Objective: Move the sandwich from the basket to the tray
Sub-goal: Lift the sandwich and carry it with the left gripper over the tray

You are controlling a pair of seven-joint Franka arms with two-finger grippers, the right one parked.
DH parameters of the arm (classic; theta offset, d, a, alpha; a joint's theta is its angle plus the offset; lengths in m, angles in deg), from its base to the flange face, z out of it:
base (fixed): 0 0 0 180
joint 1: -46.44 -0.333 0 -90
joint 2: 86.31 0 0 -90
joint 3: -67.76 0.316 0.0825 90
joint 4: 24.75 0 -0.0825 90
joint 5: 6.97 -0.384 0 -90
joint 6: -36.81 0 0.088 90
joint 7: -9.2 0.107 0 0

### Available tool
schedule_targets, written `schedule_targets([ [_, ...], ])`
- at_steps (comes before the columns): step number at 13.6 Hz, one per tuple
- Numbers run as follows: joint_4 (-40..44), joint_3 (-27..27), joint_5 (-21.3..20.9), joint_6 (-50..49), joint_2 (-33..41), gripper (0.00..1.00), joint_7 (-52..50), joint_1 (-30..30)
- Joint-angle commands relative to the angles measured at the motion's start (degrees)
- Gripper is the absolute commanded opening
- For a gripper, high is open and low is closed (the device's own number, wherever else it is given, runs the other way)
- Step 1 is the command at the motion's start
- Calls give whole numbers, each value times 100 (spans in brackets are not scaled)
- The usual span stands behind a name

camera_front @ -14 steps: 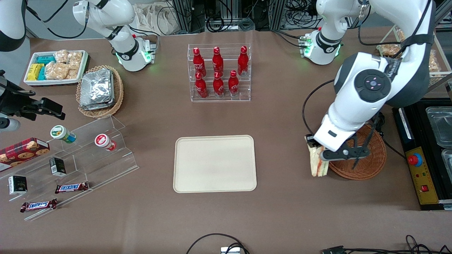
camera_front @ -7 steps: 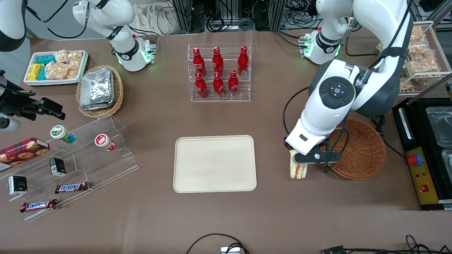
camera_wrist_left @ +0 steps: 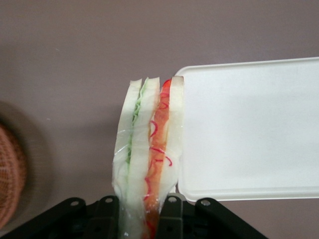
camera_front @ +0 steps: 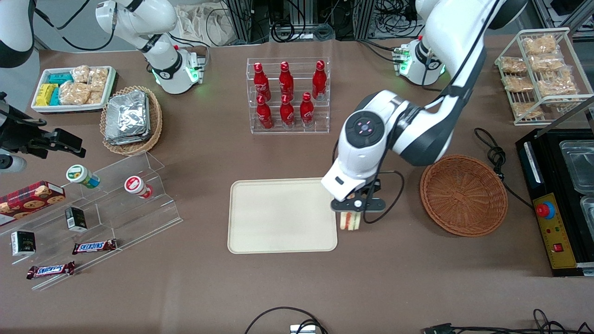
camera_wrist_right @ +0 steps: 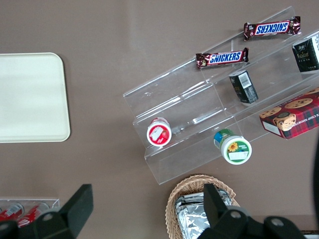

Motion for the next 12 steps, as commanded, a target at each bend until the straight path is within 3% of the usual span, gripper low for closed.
schedule_targets([
  [1, 740, 0, -119, -113, -638, 7, -262, 257],
  [12, 812, 8, -559, 731, -1711, 11, -931, 768],
])
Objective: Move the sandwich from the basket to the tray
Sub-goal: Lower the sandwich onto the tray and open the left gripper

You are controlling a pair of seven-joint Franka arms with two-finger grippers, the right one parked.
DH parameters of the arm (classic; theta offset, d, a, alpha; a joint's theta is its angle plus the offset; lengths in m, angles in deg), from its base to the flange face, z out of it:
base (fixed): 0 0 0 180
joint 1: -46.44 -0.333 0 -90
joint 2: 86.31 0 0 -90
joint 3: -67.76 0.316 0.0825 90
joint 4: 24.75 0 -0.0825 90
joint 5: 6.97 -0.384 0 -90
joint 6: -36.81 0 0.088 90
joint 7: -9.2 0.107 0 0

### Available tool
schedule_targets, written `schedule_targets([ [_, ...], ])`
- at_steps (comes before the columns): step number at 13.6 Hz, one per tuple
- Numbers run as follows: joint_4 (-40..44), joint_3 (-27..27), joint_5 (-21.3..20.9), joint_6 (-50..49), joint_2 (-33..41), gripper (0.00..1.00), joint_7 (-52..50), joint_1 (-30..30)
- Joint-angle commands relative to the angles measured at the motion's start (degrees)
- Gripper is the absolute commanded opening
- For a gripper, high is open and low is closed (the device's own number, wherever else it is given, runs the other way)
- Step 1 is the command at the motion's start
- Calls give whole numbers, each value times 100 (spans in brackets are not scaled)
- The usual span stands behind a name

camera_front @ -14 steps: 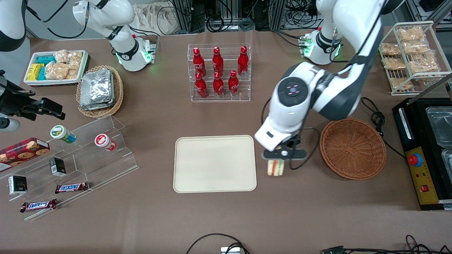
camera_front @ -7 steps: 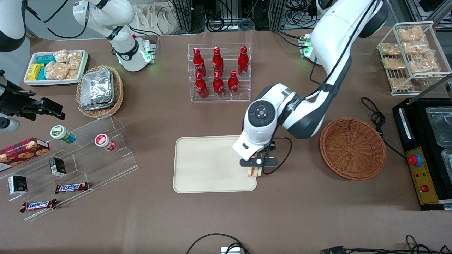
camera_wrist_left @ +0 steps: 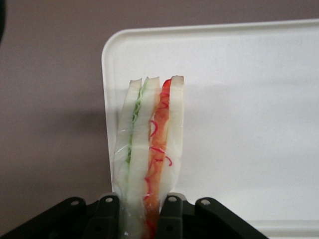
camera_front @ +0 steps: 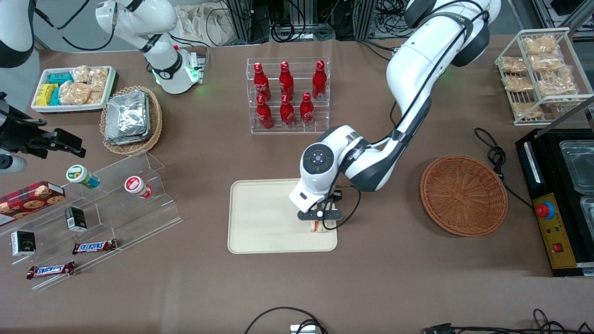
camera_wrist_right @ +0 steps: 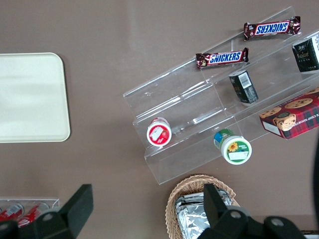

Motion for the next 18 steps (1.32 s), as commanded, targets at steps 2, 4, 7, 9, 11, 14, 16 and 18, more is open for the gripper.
schedule_targets([
  [2, 239, 8, -240, 63, -252, 11, -140, 208],
  [4, 239, 17, -336, 72, -349, 12, -341, 278],
  [7, 230, 8, -565, 177, -489, 20, -587, 322],
  [9, 221, 8, -574, 222, -542, 28, -597, 340],
  [11, 230, 8, -566, 230, -542, 73, -632, 331],
  [14, 238, 8, -574, 309, -516, 100, -1273, 322],
  [16, 282, 8, -566, 309, -455, 100, -1300, 287],
  [18, 291, 25, -574, 283, -280, 100, -1536, 217],
])
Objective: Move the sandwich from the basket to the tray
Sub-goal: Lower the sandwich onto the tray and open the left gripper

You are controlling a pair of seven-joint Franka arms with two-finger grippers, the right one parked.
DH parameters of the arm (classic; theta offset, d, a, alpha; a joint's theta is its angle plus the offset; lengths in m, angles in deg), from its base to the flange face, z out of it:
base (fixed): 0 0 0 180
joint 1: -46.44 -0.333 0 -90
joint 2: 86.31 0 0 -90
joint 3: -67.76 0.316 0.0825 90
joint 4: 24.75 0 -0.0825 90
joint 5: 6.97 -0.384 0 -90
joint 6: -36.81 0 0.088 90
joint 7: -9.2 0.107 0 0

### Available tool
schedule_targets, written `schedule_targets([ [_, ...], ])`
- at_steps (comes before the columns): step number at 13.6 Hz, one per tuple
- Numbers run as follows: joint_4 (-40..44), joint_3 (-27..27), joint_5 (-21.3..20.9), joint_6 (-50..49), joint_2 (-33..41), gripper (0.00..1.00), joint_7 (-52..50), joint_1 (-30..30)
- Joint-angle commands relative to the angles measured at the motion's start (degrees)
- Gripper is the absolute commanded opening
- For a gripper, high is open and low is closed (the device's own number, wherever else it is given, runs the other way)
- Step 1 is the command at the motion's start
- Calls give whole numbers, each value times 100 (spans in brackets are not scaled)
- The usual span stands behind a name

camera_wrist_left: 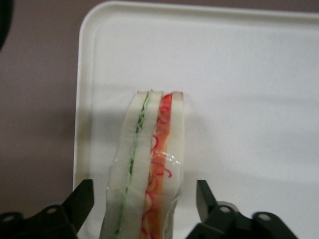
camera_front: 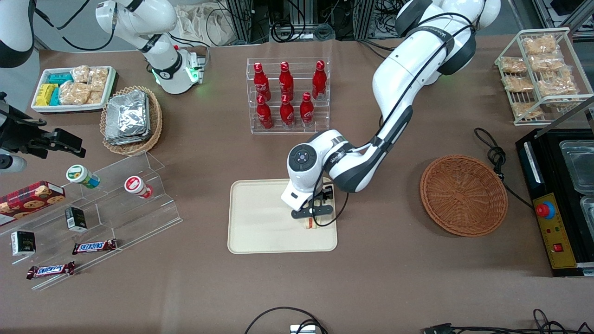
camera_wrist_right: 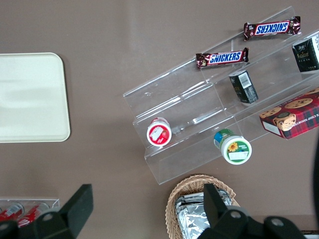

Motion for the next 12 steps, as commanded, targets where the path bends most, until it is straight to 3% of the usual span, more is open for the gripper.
schedule_targets([
  [1, 131, 75, -91, -99, 252, 100, -323, -97],
  [8, 131, 128, -55, -1380, 1200, 100, -341, -527],
  [12, 122, 128, -12, -1909, 1799, 100, 150, -1028],
])
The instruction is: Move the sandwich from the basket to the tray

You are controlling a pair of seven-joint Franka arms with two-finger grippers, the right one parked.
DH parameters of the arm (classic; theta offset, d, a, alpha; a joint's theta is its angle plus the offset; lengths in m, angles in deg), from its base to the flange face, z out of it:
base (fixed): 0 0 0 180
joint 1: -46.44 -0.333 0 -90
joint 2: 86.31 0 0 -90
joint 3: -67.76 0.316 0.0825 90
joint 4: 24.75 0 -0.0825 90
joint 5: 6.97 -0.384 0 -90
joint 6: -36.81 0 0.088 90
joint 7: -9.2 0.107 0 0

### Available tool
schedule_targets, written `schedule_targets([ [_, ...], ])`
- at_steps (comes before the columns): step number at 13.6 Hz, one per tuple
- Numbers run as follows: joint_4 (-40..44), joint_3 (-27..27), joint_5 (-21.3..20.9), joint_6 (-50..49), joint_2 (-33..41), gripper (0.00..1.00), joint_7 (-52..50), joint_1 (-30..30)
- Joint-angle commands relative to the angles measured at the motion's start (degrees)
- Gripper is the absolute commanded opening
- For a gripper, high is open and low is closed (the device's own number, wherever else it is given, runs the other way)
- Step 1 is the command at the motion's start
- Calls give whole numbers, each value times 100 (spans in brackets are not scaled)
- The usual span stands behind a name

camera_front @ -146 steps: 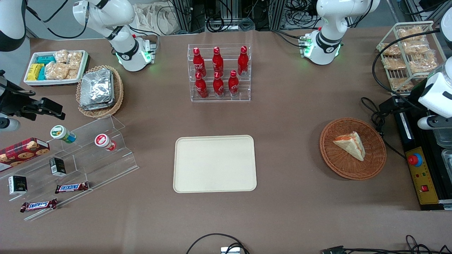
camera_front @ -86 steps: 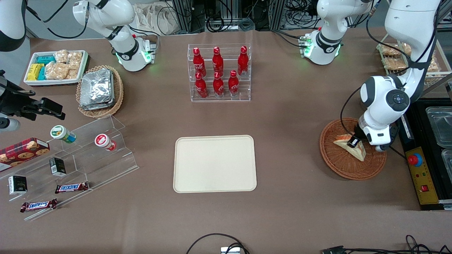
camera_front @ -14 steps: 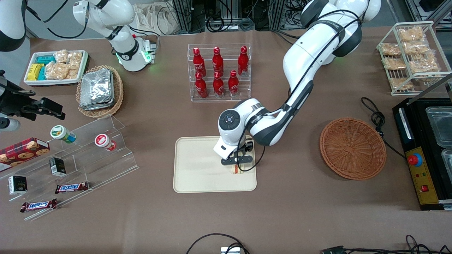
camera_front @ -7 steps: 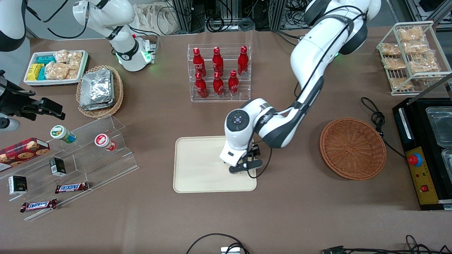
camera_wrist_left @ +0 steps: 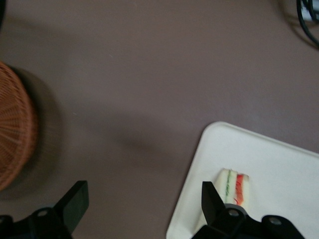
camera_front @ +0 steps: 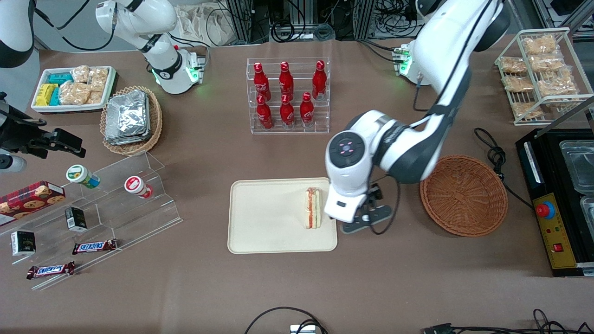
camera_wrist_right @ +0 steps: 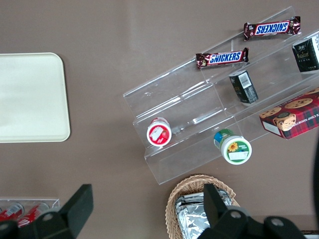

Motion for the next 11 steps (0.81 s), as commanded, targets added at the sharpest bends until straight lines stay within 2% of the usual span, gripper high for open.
schedule_targets([
  [1, -126, -4, 6, -322, 439, 100, 400, -329],
  [4, -126, 4, 532, -647, 790, 100, 1338, -699],
  [11, -135, -4, 929, -1219, 1266, 100, 2448, -1455],
])
